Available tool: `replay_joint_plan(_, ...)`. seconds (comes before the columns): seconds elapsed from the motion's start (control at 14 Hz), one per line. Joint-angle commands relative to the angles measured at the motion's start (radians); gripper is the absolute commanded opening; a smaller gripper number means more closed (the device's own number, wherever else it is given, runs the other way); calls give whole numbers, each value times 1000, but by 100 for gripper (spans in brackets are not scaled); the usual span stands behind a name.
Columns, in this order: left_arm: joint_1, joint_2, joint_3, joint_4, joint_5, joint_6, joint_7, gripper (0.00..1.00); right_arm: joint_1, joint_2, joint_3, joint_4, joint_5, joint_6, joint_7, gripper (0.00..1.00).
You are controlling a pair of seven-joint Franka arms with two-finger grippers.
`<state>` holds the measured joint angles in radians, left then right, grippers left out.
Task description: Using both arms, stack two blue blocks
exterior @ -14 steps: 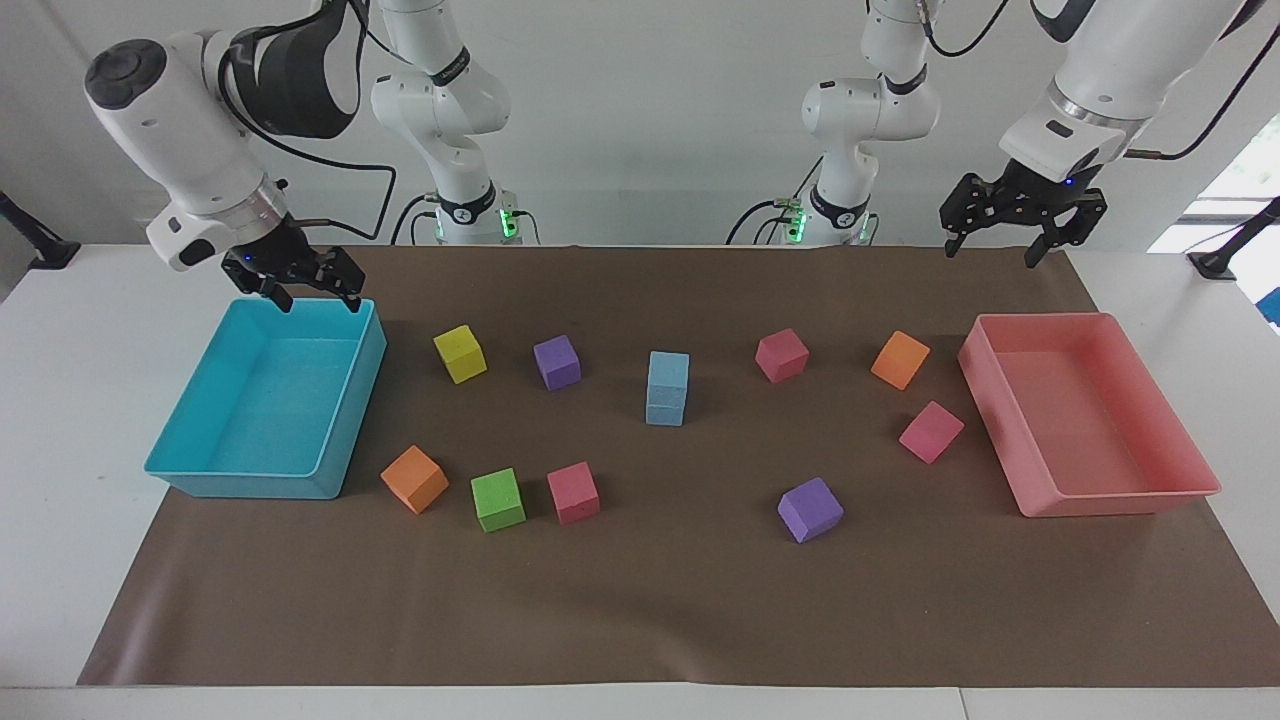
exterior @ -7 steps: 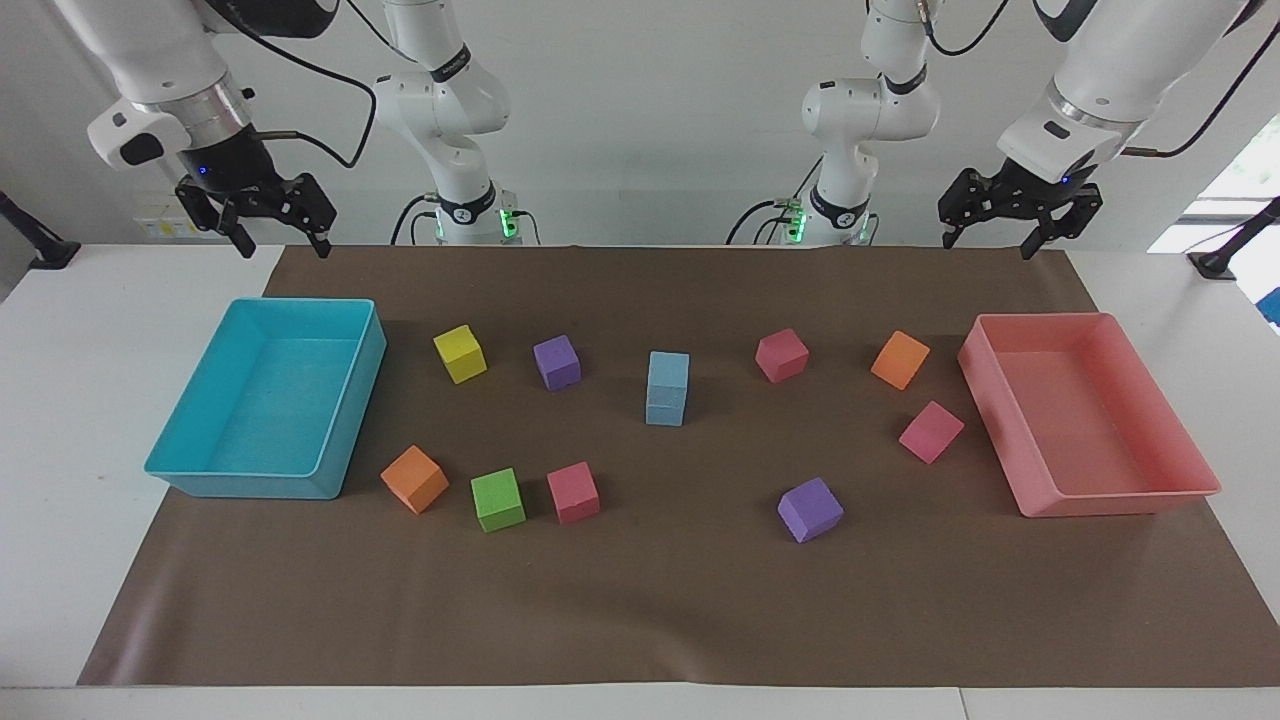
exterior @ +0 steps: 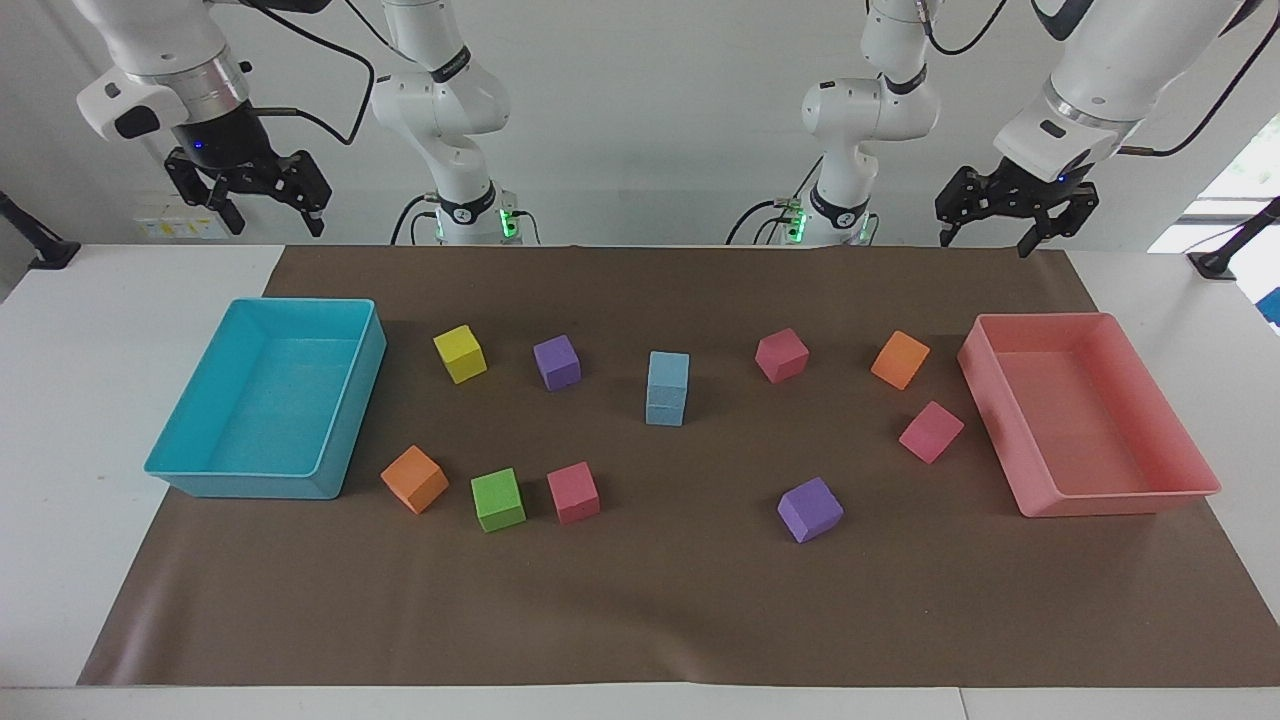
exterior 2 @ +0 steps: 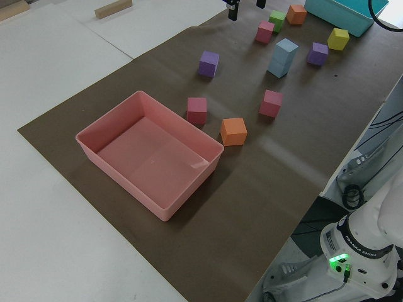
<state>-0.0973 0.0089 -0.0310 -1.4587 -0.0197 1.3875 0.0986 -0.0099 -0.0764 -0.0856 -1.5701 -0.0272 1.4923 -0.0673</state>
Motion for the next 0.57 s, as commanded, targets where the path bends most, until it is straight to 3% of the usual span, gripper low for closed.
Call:
replay_joint_plan(0.0, -1, -23, 0, -19, -8, -12, -4, 100, 2, -13, 6, -24, -17, 17, 21, 100)
replay_joint_plan(0.5, -1, -21, 0, -17, -8, -12, -5, 100, 28, -28, 15, -62, -13, 42, -2, 100)
